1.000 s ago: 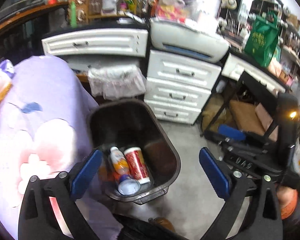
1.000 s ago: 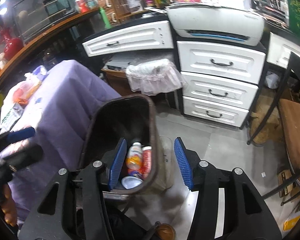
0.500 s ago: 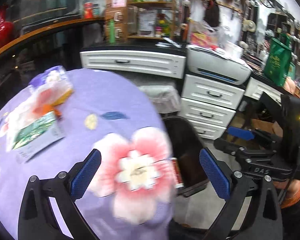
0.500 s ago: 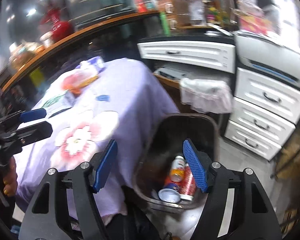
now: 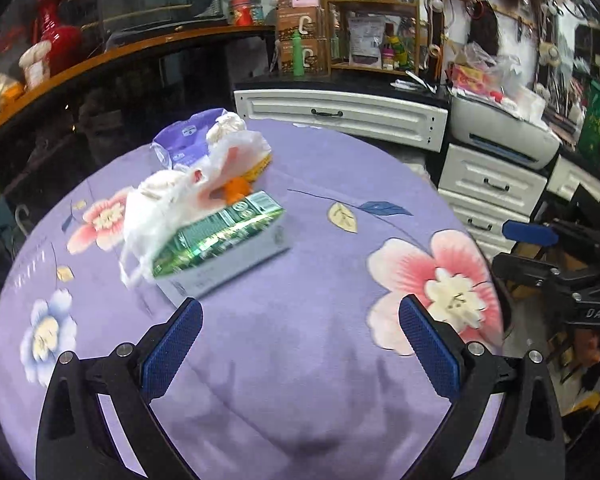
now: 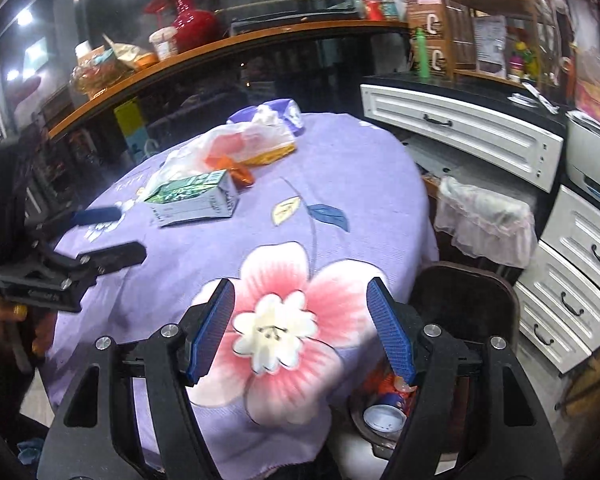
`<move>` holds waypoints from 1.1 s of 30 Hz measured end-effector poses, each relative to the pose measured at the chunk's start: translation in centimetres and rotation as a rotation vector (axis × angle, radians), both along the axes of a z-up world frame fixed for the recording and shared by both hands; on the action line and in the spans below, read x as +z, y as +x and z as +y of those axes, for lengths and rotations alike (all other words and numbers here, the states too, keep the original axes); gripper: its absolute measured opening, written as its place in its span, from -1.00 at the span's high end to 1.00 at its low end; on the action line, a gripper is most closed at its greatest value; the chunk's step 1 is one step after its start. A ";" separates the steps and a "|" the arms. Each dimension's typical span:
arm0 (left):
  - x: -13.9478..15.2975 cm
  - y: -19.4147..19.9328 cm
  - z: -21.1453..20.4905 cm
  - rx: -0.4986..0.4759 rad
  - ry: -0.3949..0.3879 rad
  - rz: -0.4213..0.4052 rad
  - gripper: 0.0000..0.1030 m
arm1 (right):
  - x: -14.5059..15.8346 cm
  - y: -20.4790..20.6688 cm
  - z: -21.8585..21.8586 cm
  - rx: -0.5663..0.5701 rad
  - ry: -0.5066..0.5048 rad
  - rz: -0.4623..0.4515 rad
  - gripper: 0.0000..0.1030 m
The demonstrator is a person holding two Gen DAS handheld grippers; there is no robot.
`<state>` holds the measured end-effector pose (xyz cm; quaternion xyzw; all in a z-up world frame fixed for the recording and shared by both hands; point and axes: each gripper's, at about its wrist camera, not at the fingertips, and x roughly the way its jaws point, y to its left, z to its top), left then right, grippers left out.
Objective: Collect trash
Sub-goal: 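Grasp the green drink carton with the left tool and lift it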
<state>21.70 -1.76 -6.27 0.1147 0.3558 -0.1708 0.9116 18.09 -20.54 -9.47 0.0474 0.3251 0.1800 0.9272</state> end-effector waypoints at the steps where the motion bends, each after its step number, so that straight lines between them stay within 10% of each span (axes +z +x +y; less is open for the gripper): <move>1: 0.0 0.3 0.3 -0.012 0.017 -0.002 -0.89 | -0.1 0.1 0.3 0.003 -0.003 0.002 -0.33; 22: -3.8 9.8 -1.3 -0.389 0.532 0.127 -0.50 | -0.8 3.9 1.1 -0.023 -0.034 0.065 -0.33; 33: -3.2 9.4 -1.2 -0.401 0.534 0.137 -0.18 | 0.5 5.5 2.8 0.009 -0.050 0.041 -0.33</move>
